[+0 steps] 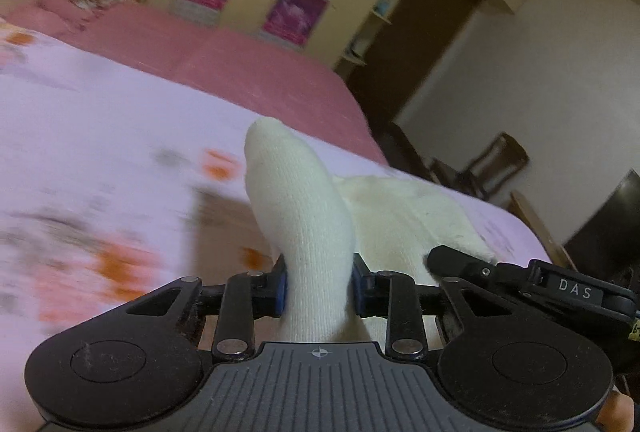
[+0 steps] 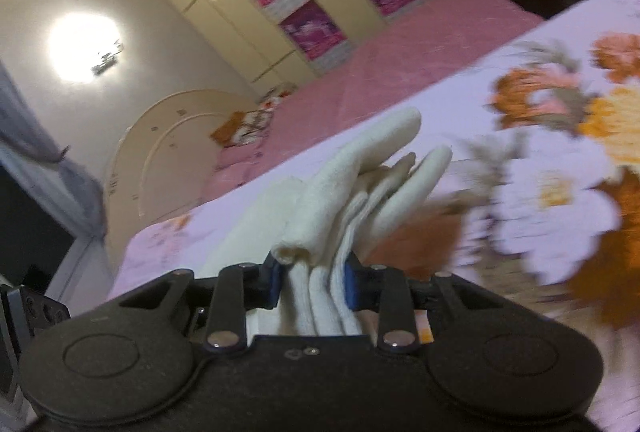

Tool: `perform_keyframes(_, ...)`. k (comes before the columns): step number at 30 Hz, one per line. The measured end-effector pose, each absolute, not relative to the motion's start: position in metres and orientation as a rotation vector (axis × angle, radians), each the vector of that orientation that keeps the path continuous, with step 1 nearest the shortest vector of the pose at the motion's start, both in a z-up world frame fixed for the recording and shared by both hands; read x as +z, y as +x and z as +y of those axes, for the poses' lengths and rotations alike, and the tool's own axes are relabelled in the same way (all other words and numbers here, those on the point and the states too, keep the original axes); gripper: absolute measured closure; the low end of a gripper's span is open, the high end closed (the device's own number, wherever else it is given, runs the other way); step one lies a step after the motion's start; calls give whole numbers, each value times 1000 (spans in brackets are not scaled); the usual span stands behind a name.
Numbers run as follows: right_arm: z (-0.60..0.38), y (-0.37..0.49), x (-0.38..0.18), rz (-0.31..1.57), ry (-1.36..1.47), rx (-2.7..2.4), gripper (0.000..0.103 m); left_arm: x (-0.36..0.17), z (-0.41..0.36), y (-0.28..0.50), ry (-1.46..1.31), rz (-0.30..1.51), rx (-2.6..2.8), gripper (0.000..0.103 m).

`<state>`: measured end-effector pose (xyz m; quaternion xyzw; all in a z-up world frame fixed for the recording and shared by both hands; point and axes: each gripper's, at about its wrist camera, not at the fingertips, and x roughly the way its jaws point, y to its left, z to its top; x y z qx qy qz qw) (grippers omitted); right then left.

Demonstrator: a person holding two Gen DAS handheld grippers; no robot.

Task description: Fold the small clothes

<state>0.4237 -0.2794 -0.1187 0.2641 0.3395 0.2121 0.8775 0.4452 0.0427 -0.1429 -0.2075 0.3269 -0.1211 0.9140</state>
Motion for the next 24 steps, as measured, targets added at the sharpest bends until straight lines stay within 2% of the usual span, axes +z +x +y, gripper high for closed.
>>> perform_keyframes(8, -151, 431, -134, 736, 544, 548, 74, -142, 167, 417, -374, 636, -126, 73)
perform_keyframes(14, -83, 442, -161, 791, 494, 550, 74, -179, 230, 420, -362, 639, -61, 73)
perform_keyframes(17, -70, 445, -178, 825, 469, 529, 74, -215, 249, 425, -367, 717, -26, 73)
perform_keyframes(19, -72, 443, -187, 839, 468, 506, 74, -230, 256, 424, -379, 723, -42, 68)
perform_keyframes(20, -76, 443, -192, 855, 478, 490, 73, -233, 256, 423, -382, 732, -46, 62)
perform_keyframes(24, -95, 437, -205, 887, 519, 411, 69, -227, 248, 425, -360, 739, -72, 61)
